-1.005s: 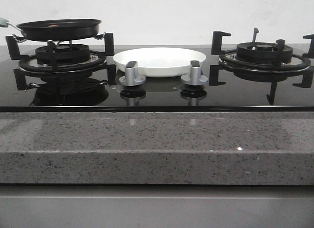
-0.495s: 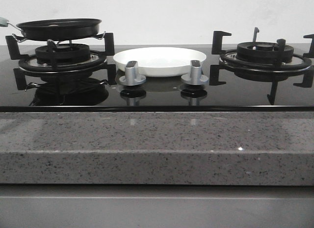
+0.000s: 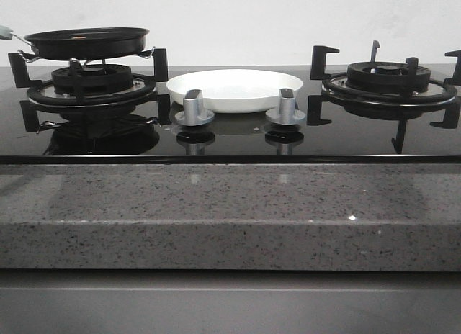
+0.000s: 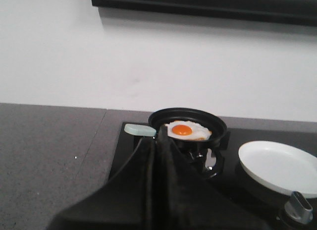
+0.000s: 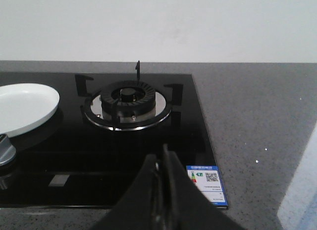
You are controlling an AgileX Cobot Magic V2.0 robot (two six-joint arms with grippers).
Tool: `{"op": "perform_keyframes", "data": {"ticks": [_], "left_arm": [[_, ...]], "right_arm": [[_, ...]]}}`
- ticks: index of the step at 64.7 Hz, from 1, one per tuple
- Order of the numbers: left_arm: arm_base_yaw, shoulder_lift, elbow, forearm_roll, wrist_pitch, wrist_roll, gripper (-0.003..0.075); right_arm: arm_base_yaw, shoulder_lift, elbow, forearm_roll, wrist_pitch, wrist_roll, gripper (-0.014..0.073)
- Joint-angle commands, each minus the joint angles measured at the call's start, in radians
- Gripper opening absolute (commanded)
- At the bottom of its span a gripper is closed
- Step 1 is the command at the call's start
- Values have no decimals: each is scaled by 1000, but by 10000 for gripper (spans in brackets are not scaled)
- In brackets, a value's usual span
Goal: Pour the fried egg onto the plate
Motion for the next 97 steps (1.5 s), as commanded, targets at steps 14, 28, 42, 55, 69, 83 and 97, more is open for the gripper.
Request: {"op": "perform_keyframes", "data": {"ticks": [14, 28, 42, 55, 69, 83, 97], "left_arm": [[0, 208, -171, -13, 88, -8, -19], [0, 276, -171, -13, 88, -8, -19], [0, 320, -171, -13, 90, -8, 44], [0, 339, -171, -13, 74, -8, 450], [0, 339, -171, -13, 65, -8, 481], [0, 339, -171, -13, 63, -8, 481], [0, 339, -171, -13, 63, -8, 481]], "right_arm": [[3, 266, -251, -11, 169, -4, -68], [3, 353, -248, 7, 139, -4, -68], [3, 395, -248, 7, 152, -4, 21], [3, 414, -248, 7, 150, -5, 479], [3, 431, -248, 7, 150, -6, 528], [7, 465, -273, 86, 165, -150, 528], [92, 538, -344, 319, 189, -369, 528]]}}
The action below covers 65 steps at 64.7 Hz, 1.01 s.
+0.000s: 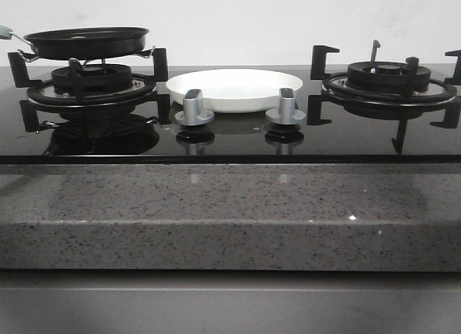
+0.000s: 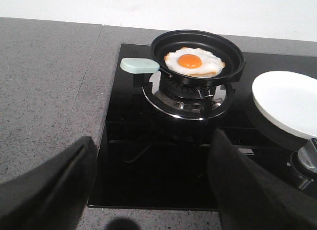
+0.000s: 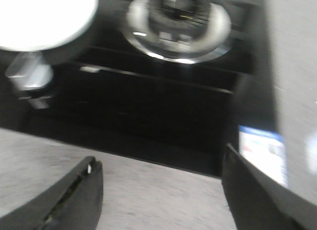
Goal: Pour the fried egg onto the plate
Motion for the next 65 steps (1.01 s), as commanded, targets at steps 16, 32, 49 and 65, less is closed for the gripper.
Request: {"op": "perform_keyframes", "data": {"ticks": [16, 32, 49, 65], "left_arm": [[0, 10, -35, -13, -83, -8, 481], [0, 10, -35, -13, -83, -8, 481], [0, 10, -35, -13, -83, -8, 481], [0, 10, -35, -13, -83, -8, 481]], "right_arm": [[179, 243, -202, 118, 2, -102, 528], [201, 507, -422, 169, 93, -92, 390], [187, 785, -705, 166, 199, 27, 316], [146, 1056, -986, 165, 362, 127, 316]]}}
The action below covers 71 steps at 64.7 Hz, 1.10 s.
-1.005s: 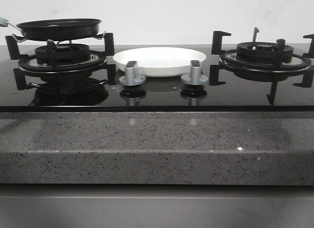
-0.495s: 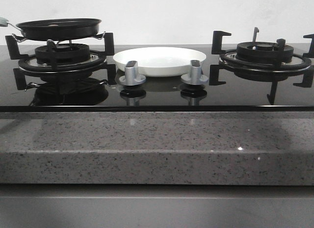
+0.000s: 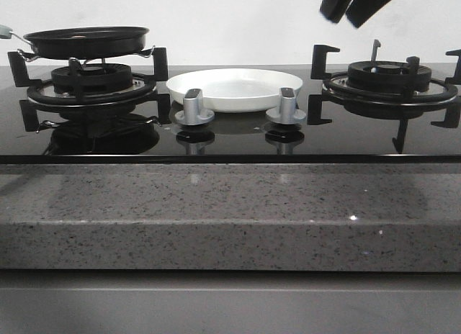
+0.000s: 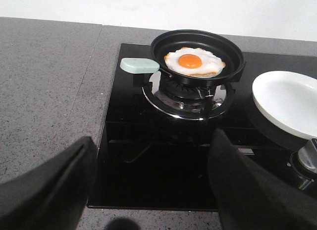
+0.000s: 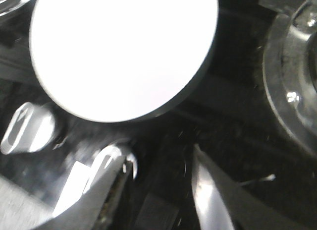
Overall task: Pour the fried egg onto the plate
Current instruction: 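Lower the right gripper onto the rim of the white plate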
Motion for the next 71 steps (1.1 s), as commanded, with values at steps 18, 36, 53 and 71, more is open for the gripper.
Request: {"op": "perform_keyframes", "data": {"ticks": [18, 36, 53, 71], "left_arm": [[0, 10, -35, -12, -83, -8, 481], [0, 10, -35, -12, -83, -8, 481], [0, 10, -35, -12, -83, -8, 481], [0, 10, -35, -12, -83, -8, 481]], "right_arm": [[-15, 248, -351, 22, 167, 75, 316], [-15, 343, -460, 30, 165, 85, 316], [-15, 373, -464, 60, 148, 85, 316], [-15, 395, -464, 66, 154, 85, 281]]}}
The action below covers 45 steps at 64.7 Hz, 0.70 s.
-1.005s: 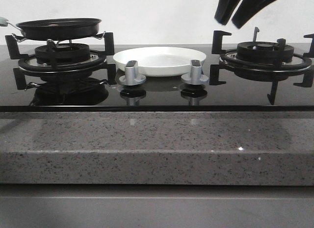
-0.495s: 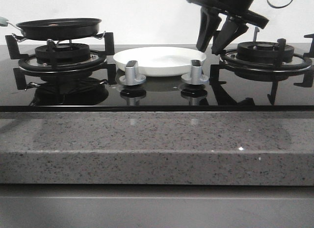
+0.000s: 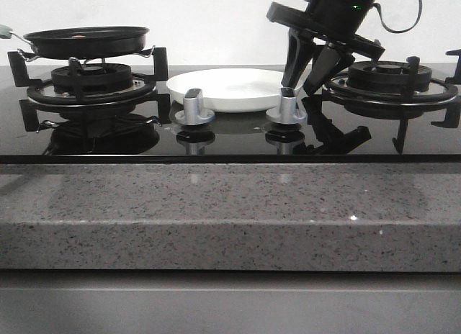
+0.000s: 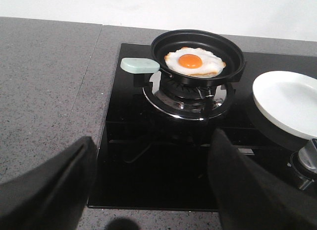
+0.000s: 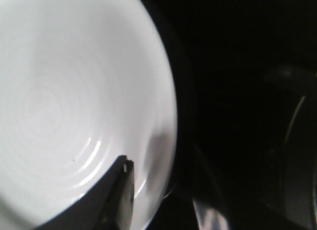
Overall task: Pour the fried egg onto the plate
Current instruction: 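Lower the right gripper onto the rim of the white plate, then lift and tilt the white plate toward the robot with the right gripper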
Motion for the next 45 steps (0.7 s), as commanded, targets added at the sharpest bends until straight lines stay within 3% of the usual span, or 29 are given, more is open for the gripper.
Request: {"op": "perform_keyframes", "data": {"ticks": [1, 23, 45], "left_arm": [[0, 10, -35, -12, -82, -8, 481], [0, 10, -35, -12, -82, -8, 481], [0, 10, -35, -12, -82, -8, 481]], "right_arm": [[-4, -57, -30, 30, 31, -2, 272], [-4, -57, -30, 74, -57, -2, -60], [-12, -156, -29, 117, -116, -2, -67]]}}
